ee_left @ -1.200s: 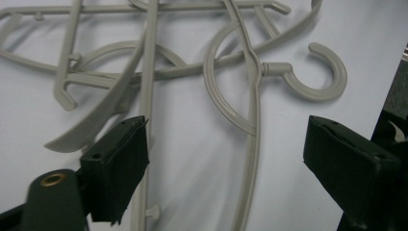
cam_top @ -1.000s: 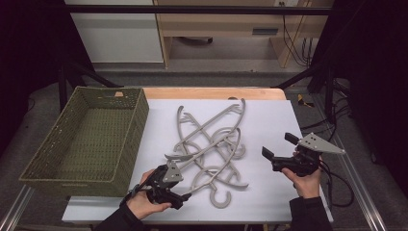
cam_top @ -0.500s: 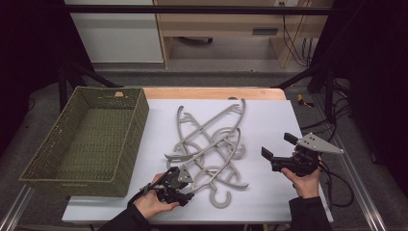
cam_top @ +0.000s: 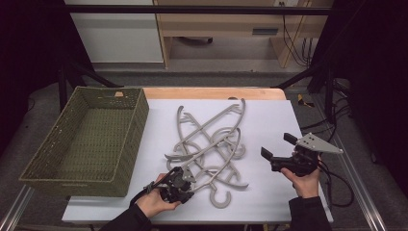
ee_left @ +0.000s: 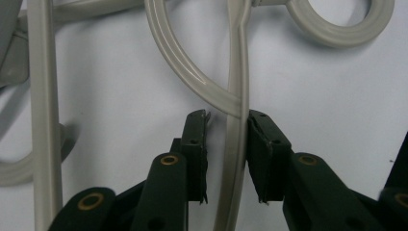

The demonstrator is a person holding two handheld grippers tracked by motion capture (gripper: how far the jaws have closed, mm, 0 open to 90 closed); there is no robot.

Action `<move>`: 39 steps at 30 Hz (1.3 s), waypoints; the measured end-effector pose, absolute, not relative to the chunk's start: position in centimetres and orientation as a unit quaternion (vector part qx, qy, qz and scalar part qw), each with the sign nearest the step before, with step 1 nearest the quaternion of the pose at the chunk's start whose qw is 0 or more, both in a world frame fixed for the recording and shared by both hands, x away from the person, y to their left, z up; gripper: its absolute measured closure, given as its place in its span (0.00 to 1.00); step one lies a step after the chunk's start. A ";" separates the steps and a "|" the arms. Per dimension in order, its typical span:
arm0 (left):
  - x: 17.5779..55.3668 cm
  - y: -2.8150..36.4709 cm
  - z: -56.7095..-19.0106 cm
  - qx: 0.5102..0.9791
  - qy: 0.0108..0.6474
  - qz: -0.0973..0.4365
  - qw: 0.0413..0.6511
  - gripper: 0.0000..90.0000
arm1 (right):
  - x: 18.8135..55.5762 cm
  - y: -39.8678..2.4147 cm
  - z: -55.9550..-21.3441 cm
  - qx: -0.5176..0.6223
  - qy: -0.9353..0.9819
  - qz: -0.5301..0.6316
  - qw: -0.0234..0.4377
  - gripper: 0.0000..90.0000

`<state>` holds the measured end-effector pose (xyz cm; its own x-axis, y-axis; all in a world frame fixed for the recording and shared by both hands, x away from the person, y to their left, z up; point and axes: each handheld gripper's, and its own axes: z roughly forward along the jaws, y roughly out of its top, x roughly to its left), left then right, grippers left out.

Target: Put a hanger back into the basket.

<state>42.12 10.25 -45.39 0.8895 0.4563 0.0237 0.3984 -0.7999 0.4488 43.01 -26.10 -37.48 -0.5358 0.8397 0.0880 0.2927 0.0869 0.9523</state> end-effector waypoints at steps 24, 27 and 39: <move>41.6 9.4 -45.1 0.956 0.206 0.074 0.197 0.90 | 43.0 -26.0 -37.6 0.409 0.694 0.540 0.246 0.01; 41.5 9.6 -45.0 0.956 0.202 0.070 0.203 0.90 | 43.1 -26.1 -37.6 0.409 0.694 0.539 0.247 0.01; 40.6 11.1 -42.9 0.943 0.205 0.075 0.250 0.90 | 43.0 -26.2 -37.5 0.407 0.691 0.544 0.247 0.01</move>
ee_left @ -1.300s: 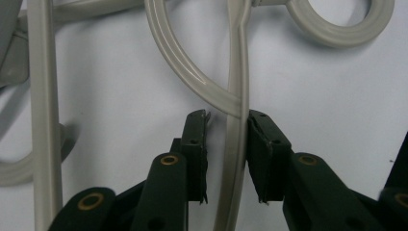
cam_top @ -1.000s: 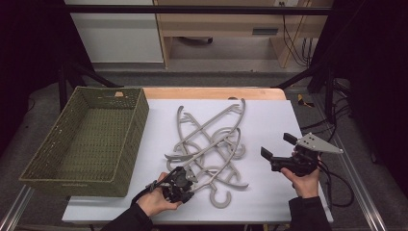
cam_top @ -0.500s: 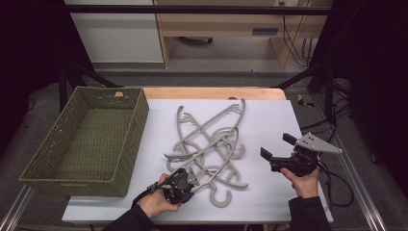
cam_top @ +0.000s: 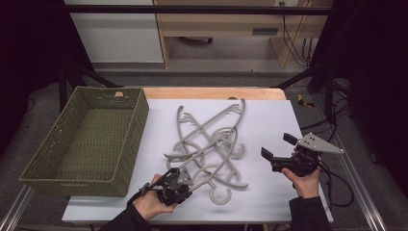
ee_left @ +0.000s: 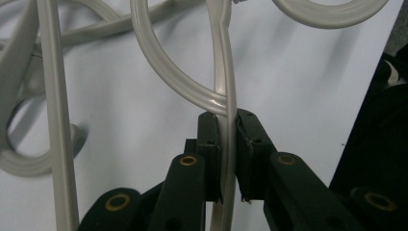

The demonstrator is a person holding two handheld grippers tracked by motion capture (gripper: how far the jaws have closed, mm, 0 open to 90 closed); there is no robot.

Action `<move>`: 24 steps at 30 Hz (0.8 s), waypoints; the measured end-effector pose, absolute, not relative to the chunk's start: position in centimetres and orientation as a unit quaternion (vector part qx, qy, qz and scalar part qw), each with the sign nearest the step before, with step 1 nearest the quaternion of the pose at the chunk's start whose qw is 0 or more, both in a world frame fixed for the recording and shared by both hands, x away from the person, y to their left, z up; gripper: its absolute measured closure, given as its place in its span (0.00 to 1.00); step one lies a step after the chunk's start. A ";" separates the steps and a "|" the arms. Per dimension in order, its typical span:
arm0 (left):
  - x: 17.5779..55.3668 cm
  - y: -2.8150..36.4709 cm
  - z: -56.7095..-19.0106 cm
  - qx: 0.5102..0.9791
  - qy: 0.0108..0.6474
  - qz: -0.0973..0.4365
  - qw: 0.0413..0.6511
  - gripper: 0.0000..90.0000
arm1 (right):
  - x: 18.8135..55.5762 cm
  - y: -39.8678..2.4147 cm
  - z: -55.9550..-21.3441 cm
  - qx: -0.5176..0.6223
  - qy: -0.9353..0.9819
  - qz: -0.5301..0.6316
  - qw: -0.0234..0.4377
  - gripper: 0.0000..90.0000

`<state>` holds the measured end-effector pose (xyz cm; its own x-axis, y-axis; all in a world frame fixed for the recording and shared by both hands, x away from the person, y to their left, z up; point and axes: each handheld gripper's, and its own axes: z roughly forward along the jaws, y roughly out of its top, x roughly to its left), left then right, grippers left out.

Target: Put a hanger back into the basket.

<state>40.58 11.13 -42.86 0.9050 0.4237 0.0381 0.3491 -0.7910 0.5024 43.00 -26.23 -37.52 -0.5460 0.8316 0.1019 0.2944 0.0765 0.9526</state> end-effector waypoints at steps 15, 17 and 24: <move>39.6 14.2 -37.9 0.920 0.214 0.093 0.315 0.90 | 42.9 -26.3 -37.5 0.408 0.690 0.544 0.249 0.01; 39.6 14.7 -37.3 0.913 0.220 0.094 0.330 0.90 | 43.0 -26.3 -37.5 0.408 0.690 0.543 0.250 0.01; 39.4 16.3 -34.9 0.895 0.229 0.100 0.369 0.90 | 43.0 -26.2 -37.6 0.407 0.692 0.541 0.250 0.01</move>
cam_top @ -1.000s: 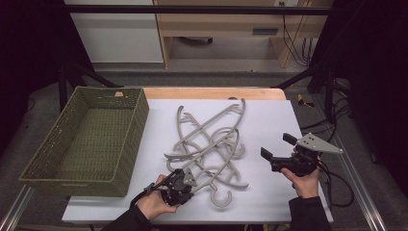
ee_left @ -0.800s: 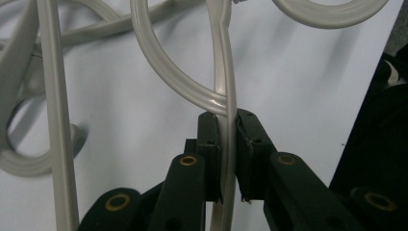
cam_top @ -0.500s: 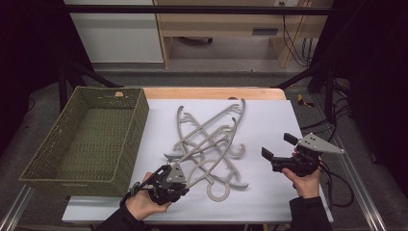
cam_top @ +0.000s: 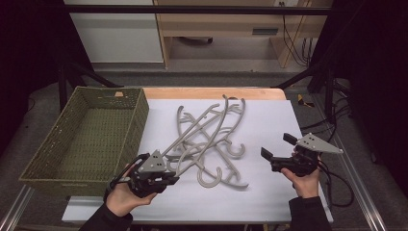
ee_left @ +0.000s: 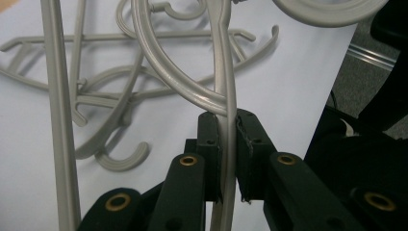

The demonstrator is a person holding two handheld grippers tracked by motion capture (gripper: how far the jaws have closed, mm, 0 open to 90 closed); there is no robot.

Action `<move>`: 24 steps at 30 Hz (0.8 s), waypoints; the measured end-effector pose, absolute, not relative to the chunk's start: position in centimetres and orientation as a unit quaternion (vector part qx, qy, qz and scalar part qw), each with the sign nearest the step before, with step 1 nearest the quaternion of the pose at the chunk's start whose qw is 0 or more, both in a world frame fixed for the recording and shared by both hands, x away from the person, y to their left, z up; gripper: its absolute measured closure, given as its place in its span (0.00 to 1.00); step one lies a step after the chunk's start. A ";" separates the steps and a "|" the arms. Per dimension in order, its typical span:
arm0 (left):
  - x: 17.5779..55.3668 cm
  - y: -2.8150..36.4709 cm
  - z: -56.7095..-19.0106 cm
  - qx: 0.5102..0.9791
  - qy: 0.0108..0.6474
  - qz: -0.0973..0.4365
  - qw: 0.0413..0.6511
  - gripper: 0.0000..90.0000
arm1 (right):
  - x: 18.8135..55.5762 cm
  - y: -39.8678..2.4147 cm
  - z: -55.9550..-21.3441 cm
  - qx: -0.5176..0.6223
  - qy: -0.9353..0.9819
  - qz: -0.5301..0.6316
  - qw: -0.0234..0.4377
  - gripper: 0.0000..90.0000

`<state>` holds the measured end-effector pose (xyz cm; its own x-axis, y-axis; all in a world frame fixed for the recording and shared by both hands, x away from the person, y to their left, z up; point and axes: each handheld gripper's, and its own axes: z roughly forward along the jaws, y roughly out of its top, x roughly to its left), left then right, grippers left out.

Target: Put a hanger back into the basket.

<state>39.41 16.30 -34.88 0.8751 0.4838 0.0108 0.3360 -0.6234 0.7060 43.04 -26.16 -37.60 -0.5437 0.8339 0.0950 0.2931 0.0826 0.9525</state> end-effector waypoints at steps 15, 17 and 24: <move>41.3 19.3 -29.4 0.891 0.217 0.112 0.383 0.91 | 43.0 -26.1 -37.6 0.408 0.692 0.540 0.250 0.01; 42.0 20.0 -28.7 0.894 0.213 0.110 0.380 0.91 | 43.0 -26.1 -37.6 0.408 0.692 0.540 0.250 0.01; 43.6 22.1 -27.8 0.897 0.205 0.110 0.376 0.90 | 43.0 -26.1 -37.6 0.409 0.693 0.538 0.251 0.01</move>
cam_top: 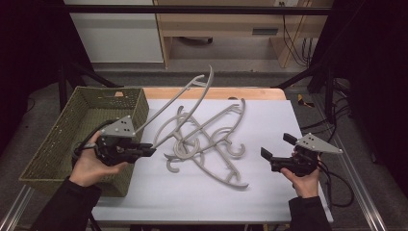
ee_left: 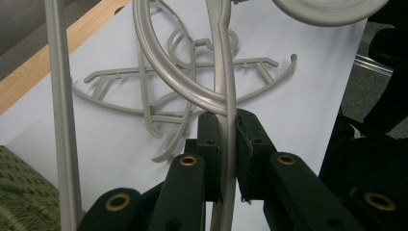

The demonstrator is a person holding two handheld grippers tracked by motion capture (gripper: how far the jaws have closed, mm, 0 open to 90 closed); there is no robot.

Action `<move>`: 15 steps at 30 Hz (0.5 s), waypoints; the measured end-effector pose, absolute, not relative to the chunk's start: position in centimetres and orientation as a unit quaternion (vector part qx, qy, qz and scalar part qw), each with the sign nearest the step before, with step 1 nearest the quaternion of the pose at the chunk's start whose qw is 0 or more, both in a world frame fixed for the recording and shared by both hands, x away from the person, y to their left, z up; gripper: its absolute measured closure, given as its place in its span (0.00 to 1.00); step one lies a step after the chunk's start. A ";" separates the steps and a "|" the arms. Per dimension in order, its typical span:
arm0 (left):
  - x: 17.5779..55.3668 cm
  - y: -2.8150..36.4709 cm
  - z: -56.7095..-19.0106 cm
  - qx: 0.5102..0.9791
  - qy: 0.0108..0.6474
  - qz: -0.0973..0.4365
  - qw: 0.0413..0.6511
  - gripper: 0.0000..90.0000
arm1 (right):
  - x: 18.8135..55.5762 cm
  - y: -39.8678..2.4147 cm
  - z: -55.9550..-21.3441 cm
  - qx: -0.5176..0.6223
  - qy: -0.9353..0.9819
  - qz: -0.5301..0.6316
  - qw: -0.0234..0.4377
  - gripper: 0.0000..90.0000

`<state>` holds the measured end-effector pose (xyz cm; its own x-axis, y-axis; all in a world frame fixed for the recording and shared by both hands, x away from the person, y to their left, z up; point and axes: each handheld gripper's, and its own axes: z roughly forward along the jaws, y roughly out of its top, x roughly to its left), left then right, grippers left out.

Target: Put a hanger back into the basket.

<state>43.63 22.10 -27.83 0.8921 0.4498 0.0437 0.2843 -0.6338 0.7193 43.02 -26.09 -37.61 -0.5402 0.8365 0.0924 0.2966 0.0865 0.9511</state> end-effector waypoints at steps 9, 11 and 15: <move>45.9 25.1 -27.2 0.900 0.215 0.115 0.361 0.90 | 43.1 -26.1 -37.7 0.407 0.694 0.537 0.252 0.01; 46.3 26.0 -27.3 0.900 0.223 0.115 0.357 0.90 | 43.0 -26.1 -37.6 0.408 0.693 0.538 0.250 0.01; 46.8 27.9 -27.7 0.897 0.235 0.110 0.357 0.90 | 43.1 -26.0 -37.7 0.409 0.694 0.536 0.251 0.01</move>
<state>46.84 27.85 -27.74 0.8653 0.5003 0.0296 0.3434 -0.6348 0.6921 43.06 -26.02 -37.66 -0.5393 0.8373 0.0897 0.2986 0.0905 0.9501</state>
